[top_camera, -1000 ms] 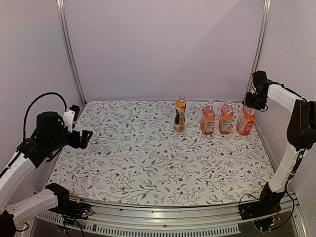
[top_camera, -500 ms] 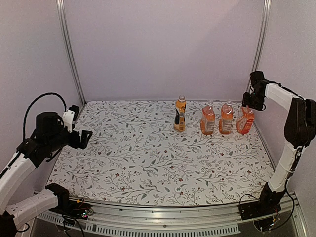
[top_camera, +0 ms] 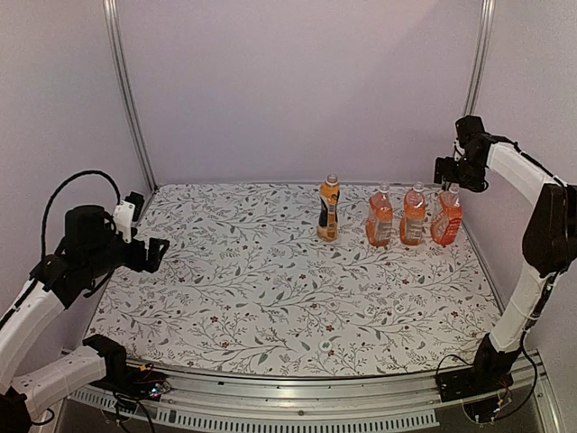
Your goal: Unscrew the bottle caps
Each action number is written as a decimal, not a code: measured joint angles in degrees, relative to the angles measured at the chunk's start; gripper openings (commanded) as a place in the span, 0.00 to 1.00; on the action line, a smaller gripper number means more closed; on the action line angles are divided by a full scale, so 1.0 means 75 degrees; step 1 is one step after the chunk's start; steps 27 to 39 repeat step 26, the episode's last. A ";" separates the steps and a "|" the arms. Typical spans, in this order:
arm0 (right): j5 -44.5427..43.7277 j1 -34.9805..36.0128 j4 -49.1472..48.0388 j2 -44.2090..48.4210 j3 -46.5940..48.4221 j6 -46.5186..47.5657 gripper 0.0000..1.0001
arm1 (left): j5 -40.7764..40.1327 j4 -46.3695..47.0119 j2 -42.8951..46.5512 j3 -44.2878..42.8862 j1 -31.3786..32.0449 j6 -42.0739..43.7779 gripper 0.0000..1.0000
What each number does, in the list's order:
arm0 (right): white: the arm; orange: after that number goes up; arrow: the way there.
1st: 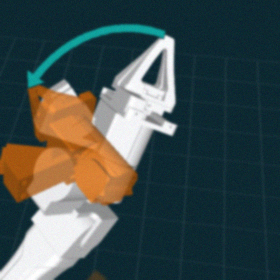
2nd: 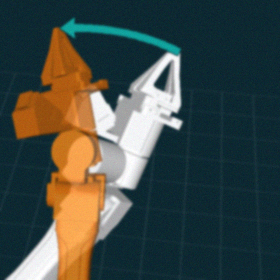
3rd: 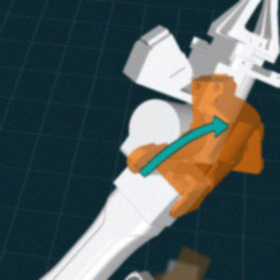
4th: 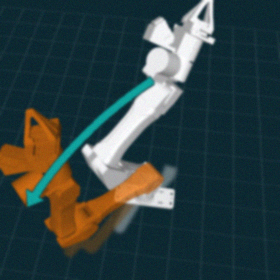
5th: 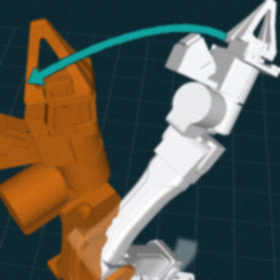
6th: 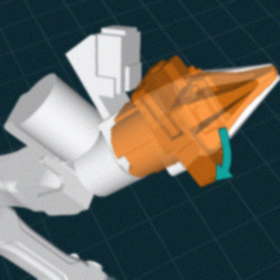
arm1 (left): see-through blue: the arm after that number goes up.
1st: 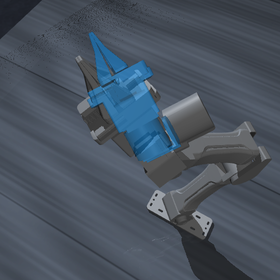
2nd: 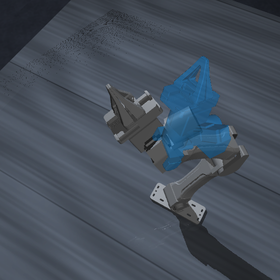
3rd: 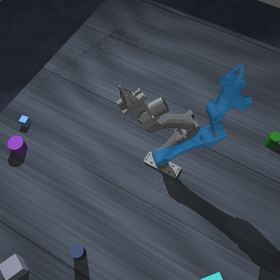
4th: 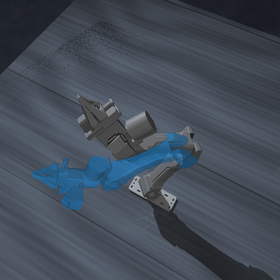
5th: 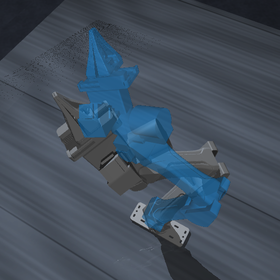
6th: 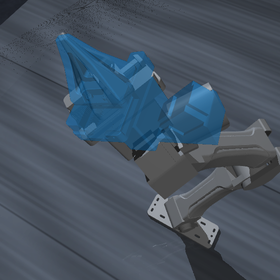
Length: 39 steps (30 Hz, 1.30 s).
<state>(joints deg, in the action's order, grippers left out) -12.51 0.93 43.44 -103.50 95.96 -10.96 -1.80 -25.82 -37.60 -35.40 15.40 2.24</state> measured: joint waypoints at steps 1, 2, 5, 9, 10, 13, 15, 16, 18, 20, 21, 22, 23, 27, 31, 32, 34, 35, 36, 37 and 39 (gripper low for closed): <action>0.0099 0.0047 -0.0006 0.0192 -0.0044 0.0009 0.99 | -0.0006 0.0015 0.0026 0.0029 -0.0009 -0.0035 1.00; 0.0169 0.0082 -0.0044 0.0431 -0.0140 0.0015 0.99 | -0.0012 0.0026 0.0067 0.0082 -0.0032 -0.0067 1.00; 0.0621 0.0128 -0.0472 0.1769 -0.1087 0.0047 0.99 | -0.0017 0.0032 0.0213 0.0239 -0.0149 -0.0157 1.00; 0.1399 0.0117 -0.1507 0.4438 -0.3526 0.0064 0.99 | -0.0026 0.0032 0.0417 0.0388 -0.0297 -0.0335 0.99; 0.1626 0.0119 -0.1839 0.5170 -0.4240 0.0061 0.99 | -0.0035 0.0035 0.0452 0.0405 -0.0326 -0.0373 1.00; 0.1958 0.0122 -0.2573 0.6939 -0.5980 0.0000 0.99 | -0.0050 0.0070 0.0574 0.0498 -0.0388 -0.0458 1.00; 0.1955 0.0122 -0.2841 0.7959 -0.6991 -0.0181 0.99 | -0.0047 0.0152 0.0664 0.0597 -0.0443 -0.0527 1.00; 0.1912 0.0122 -0.2964 0.8472 -0.7466 -0.0312 0.99 | -0.0047 0.0169 0.0694 0.0647 -0.0478 -0.0557 1.00; 0.1658 0.0122 -0.3127 0.9530 -0.8425 -0.0752 0.99 | -0.0044 0.0219 0.0740 0.0769 -0.0583 -0.0627 1.00; 0.1373 0.0119 -0.3177 1.0418 -0.9101 -0.1177 0.99 | -0.0038 0.0236 0.0758 0.0889 -0.0717 -0.0682 1.00; 0.1192 0.0119 -0.3200 1.0891 -0.9451 -0.1411 0.99 | -0.0029 0.0245 0.0761 0.0924 -0.0766 -0.0702 1.00; 0.1040 0.0119 -0.3188 1.1304 -0.9710 -0.1635 0.99 | -0.0009 0.0254 0.0761 0.0944 -0.0828 -0.0711 1.00; 0.0860 0.0119 -0.3162 1.1782 -0.9976 -0.1856 0.99 | 0.0009 0.0268 0.0761 0.0950 -0.0880 -0.0714 1.00; 0.0323 0.0119 -0.2929 1.2864 -1.0453 -0.2413 0.99 | 0.0122 0.0332 0.0764 0.0950 -0.1061 -0.0726 1.00; 0.0323 0.0119 -0.2929 1.2864 -1.0453 -0.2413 0.99 | 0.0122 0.0332 0.0764 0.0950 -0.1061 -0.0726 1.00; 0.0323 0.0119 -0.2929 1.2864 -1.0453 -0.2413 0.99 | 0.0122 0.0332 0.0764 0.0950 -0.1061 -0.0726 1.00; 0.0323 0.0119 -0.2929 1.2864 -1.0453 -0.2413 0.99 | 0.0122 0.0332 0.0764 0.0950 -0.1061 -0.0726 1.00; 0.0323 0.0119 -0.2929 1.2864 -1.0453 -0.2413 0.99 | 0.0122 0.0332 0.0764 0.0950 -0.1061 -0.0726 1.00; 0.0323 0.0119 -0.2929 1.2864 -1.0453 -0.2413 0.99 | 0.0122 0.0332 0.0764 0.0950 -0.1061 -0.0726 1.00; 0.0323 0.0119 -0.2929 1.2864 -1.0453 -0.2413 0.99 | 0.0122 0.0332 0.0764 0.0950 -0.1061 -0.0726 1.00; 0.0323 0.0119 -0.2929 1.2864 -1.0453 -0.2413 0.99 | 0.0122 0.0332 0.0764 0.0950 -0.1061 -0.0726 1.00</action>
